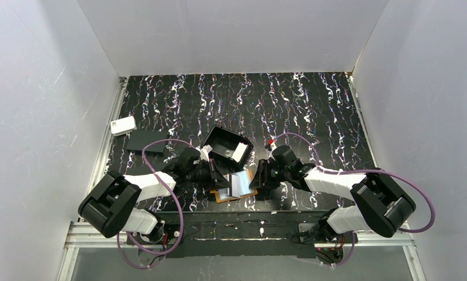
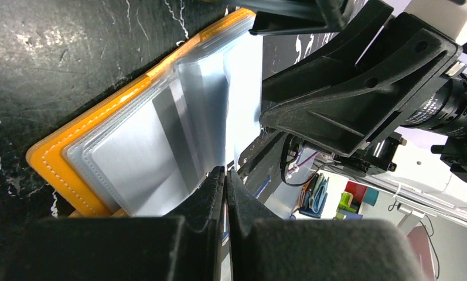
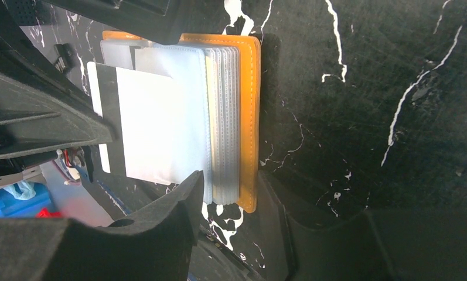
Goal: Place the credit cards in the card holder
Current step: Insert the credit card into the card holder.
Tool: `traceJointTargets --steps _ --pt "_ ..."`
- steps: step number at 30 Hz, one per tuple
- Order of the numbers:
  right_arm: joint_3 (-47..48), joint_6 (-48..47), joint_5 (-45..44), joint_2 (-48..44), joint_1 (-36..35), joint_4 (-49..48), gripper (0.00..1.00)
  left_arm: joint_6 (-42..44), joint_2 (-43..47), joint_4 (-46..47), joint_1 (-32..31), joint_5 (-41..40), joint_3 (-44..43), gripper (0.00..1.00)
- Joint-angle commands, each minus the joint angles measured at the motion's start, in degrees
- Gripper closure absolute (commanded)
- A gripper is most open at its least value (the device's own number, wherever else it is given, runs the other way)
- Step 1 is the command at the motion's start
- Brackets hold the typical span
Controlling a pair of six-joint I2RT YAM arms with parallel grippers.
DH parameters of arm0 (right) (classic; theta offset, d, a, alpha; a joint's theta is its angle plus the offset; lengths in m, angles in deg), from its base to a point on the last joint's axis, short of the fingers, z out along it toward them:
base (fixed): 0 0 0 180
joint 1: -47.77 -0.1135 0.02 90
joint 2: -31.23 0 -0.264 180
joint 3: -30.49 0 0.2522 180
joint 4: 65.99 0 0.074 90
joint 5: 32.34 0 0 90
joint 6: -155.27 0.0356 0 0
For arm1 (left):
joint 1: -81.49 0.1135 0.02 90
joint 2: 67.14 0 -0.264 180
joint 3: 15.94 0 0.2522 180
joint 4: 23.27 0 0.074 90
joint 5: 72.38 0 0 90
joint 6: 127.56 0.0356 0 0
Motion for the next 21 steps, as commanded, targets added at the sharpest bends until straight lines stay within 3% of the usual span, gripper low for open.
traceJointTargets --steps 1,21 --pt "0.44 -0.67 -1.10 1.89 -0.55 2.03 0.52 1.67 -0.05 1.49 0.40 -0.44 -0.99 1.00" --pt "0.83 -0.46 -0.92 2.09 -0.93 1.93 0.54 -6.58 -4.39 10.69 0.47 -2.22 2.59 1.00"
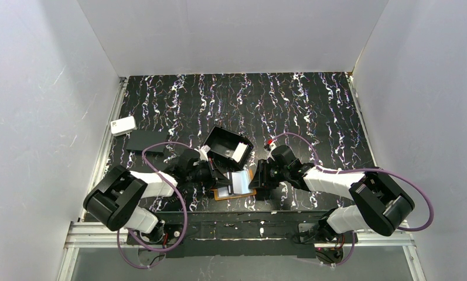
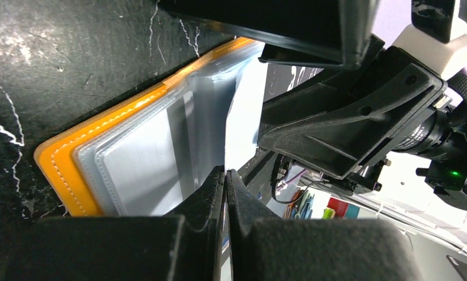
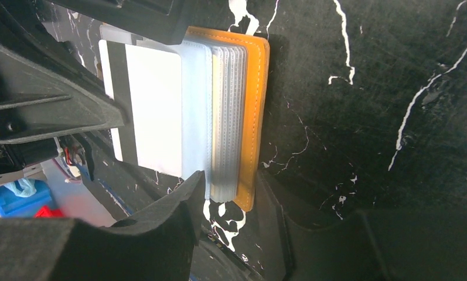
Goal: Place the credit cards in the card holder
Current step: Insert the credit card into the card holder.
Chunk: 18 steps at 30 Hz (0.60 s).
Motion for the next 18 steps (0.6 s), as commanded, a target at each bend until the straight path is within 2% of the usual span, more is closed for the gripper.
traceJointTargets --steps 1,18 --pt "0.46 -0.45 -1.46 1.26 -0.67 2.17 0.54 -2.91 -1.79 4.51 0.42 0.15 1.52 1.00" --pt "0.30 -0.09 -1.28 2.13 -0.94 1.12 0.54 -4.82 -7.23 11.04 0.34 1.92 2.23 1.00"
